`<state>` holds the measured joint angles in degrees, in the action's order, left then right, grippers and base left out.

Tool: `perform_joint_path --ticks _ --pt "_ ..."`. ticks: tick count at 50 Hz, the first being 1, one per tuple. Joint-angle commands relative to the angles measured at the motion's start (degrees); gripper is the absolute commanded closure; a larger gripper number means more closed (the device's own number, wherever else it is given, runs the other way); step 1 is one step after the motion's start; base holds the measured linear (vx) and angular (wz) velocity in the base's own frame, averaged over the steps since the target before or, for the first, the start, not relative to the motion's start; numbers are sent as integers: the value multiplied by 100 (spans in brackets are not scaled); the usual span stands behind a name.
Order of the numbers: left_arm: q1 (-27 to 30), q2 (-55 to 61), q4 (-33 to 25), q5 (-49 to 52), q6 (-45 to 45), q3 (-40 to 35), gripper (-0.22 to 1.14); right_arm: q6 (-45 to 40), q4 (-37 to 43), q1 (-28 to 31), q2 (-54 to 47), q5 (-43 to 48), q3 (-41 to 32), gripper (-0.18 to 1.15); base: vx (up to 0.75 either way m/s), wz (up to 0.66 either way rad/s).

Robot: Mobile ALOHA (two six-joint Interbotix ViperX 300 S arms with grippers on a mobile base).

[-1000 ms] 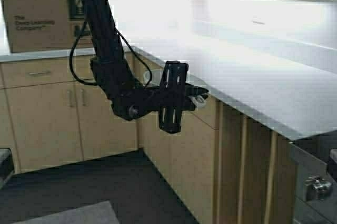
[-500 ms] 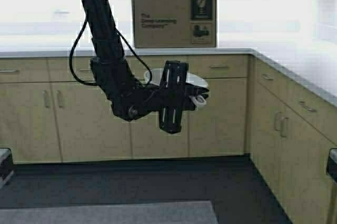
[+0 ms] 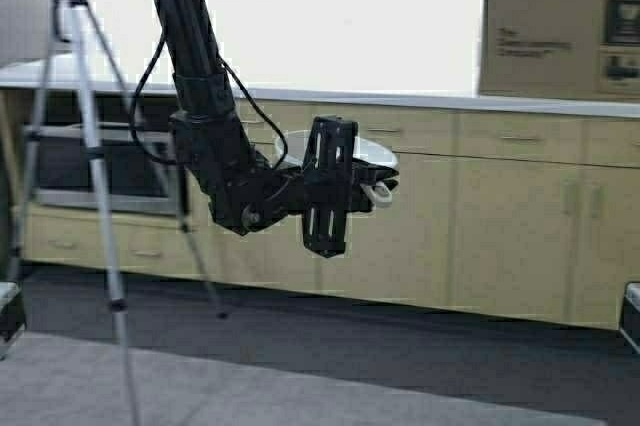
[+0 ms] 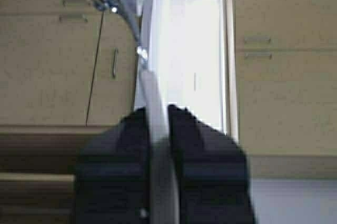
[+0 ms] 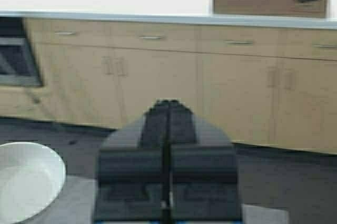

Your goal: Wash the pan

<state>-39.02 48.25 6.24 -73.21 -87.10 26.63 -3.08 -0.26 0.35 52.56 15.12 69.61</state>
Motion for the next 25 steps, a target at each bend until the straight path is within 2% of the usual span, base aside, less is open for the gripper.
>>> perform_joint_path --ticks 1,12,25 --pt "35 -281 -9 -123 62 -26 89 9 18 0 -26 18 -88 90 1 69" --pt "35 -378 -26 -123 44 88 89 9 9 0 -62 18 -97 90 2 63" --pt "35 -659 -18 -114 53 272 89 18 0 0 -88 18 -114 90 6 52"
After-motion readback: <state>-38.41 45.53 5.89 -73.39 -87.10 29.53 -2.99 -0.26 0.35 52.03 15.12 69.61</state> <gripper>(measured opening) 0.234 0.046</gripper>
